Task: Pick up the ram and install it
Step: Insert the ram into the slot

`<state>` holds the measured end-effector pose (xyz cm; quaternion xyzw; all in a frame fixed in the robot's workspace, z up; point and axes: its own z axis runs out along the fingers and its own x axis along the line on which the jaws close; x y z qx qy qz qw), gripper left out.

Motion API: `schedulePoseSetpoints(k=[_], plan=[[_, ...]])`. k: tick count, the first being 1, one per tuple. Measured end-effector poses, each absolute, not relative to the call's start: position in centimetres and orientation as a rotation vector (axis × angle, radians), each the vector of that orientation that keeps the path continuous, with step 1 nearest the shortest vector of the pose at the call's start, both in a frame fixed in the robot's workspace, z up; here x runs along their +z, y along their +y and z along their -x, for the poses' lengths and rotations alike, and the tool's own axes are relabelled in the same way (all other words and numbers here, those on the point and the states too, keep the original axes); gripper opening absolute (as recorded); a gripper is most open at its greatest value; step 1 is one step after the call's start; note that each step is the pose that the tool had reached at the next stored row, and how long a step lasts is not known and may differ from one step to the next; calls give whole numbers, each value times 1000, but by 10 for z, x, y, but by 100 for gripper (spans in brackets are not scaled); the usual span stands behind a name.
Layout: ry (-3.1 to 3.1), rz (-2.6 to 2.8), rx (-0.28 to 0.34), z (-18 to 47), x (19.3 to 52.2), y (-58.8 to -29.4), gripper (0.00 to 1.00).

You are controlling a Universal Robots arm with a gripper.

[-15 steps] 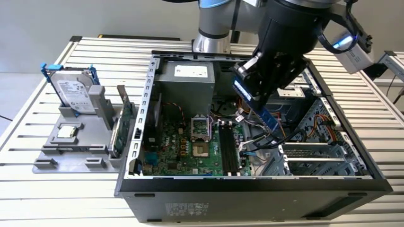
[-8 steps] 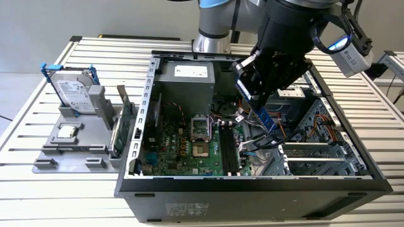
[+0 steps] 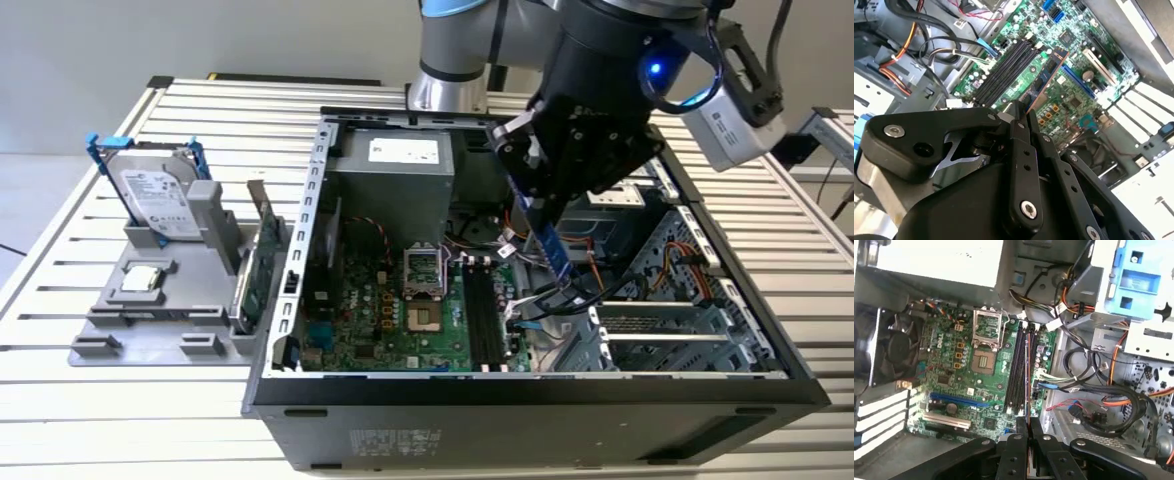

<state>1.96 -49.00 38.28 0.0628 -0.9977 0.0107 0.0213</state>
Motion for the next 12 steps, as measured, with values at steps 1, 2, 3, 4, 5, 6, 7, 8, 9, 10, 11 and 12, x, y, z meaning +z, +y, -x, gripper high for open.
schedulePoseSetpoints(k=[1, 2, 3, 4, 5, 6, 7, 8, 9, 10, 11, 12], plan=[[-3094, -169, 33, -20, 383, -490, 0], [-3095, -143, 32, -20, 383, -490, 0], [-3096, -119, 32, -20, 383, -490, 0], [-3097, -96, 31, -20, 383, -490, 0], [-3097, -76, 31, -20, 383, -490, 0], [-3097, -54, 30, -20, 383, -490, 0], [-3098, -34, 30, -20, 383, -490, 0], [-3098, -17, 30, -20, 383, -490, 0], [-3098, -3, 29, -20, 383, -490, 0], [-3098, 7, 29, -20, 383, -490, 0], [-3098, 8, 29, -20, 383, -490, 0], [-3098, 8, 29, -20, 383, -490, 0]])
